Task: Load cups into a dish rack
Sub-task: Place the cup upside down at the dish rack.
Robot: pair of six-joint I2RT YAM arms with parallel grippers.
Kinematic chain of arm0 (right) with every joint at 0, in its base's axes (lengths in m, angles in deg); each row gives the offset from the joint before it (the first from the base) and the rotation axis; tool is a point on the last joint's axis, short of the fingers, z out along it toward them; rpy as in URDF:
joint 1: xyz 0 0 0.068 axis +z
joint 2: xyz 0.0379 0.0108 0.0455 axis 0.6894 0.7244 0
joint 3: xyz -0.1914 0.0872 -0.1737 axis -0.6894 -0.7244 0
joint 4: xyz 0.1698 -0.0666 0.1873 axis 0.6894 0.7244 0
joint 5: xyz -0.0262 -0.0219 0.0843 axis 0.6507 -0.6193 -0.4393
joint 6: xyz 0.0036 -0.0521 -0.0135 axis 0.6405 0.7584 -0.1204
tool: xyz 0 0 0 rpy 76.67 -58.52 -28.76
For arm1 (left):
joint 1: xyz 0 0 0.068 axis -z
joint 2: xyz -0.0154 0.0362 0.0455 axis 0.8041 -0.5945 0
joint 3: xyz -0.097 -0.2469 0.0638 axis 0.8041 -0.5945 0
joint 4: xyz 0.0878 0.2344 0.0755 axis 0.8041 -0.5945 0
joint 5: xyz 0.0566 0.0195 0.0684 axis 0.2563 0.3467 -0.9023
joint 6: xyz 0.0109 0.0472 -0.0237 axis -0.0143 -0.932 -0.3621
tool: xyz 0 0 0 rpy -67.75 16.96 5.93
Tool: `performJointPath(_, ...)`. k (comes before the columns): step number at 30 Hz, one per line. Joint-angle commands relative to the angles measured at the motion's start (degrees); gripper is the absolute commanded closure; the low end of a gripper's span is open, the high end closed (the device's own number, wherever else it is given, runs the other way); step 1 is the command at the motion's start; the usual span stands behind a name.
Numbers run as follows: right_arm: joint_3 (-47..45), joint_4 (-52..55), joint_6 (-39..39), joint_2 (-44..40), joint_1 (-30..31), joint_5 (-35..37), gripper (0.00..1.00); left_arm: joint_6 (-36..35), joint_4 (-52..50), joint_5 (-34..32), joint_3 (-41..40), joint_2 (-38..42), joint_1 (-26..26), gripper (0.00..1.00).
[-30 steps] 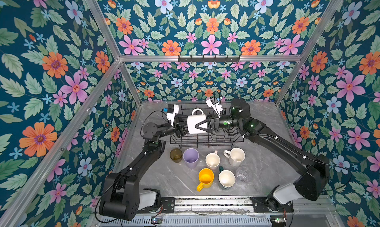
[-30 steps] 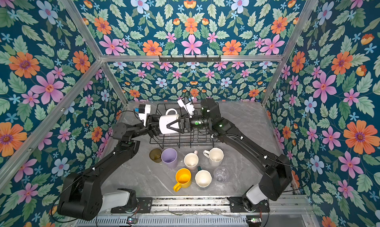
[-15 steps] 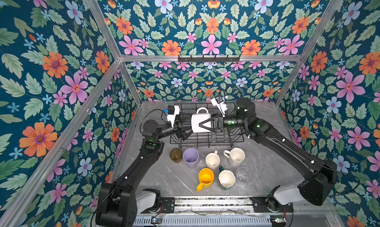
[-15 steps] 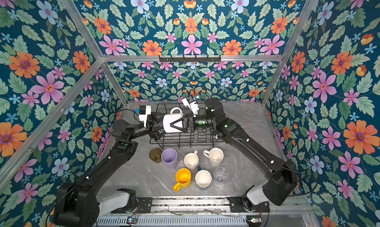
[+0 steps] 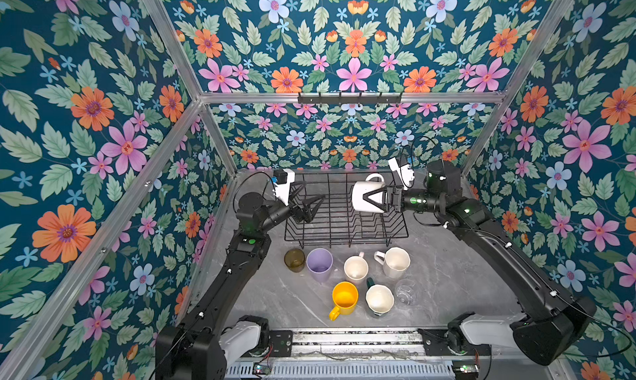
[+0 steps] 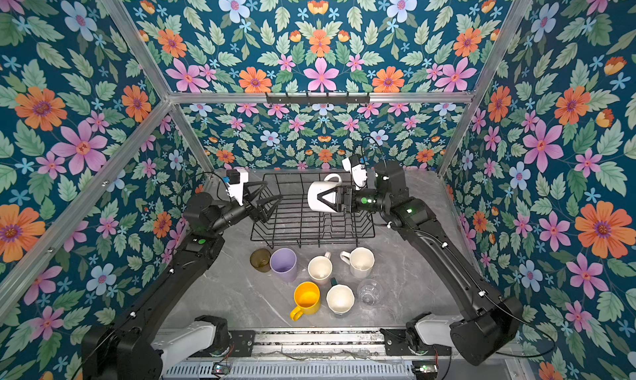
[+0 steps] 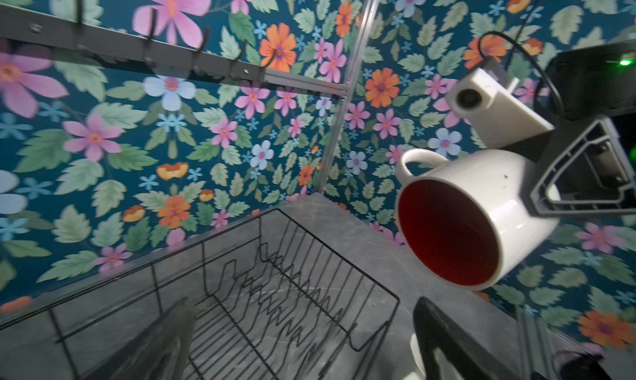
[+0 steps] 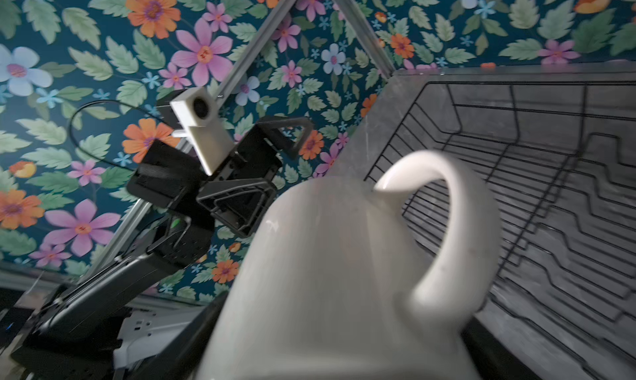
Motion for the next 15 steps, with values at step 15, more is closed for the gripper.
performJointPath(15, 19.91, 26.34, 8.58, 17.19, -3.59, 21.17, 1.0, -12.34, -24.19, -41.44, 8.98, 4.55, -0.27, 0.0)
